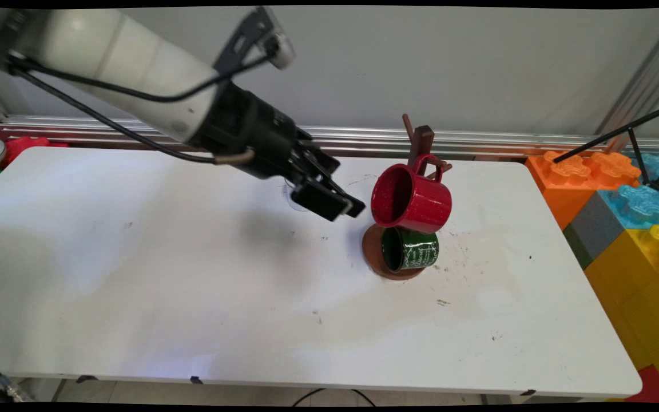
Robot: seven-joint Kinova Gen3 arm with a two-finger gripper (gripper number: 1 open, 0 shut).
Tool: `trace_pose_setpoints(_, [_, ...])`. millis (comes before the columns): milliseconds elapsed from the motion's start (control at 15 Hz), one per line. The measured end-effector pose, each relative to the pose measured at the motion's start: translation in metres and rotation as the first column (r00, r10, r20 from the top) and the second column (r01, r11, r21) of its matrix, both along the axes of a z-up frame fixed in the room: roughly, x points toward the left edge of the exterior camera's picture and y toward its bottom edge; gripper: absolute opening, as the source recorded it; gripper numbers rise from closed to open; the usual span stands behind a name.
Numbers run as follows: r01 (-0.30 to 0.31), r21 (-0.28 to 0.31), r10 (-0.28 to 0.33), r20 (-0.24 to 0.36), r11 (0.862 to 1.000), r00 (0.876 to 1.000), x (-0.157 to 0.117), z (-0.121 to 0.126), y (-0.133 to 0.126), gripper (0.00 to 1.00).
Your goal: Pick up the red mug from the rack
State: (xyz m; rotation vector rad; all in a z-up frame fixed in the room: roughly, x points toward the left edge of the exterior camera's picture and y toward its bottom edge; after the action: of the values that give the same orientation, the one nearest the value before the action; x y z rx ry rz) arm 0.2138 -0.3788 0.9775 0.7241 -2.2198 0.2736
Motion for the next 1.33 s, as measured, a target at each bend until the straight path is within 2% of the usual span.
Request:
trace_pose_setpoints(467, [0.003,-0.014,-0.004,-0.048,1.000,0.999,-0.035,-0.043,-0.016,1.00])
trace_pose_setpoints(1333, [0.000,-0.033,-0.003,-0.110,0.999,0.994,-0.068,-0.095,-0.030,1.00])
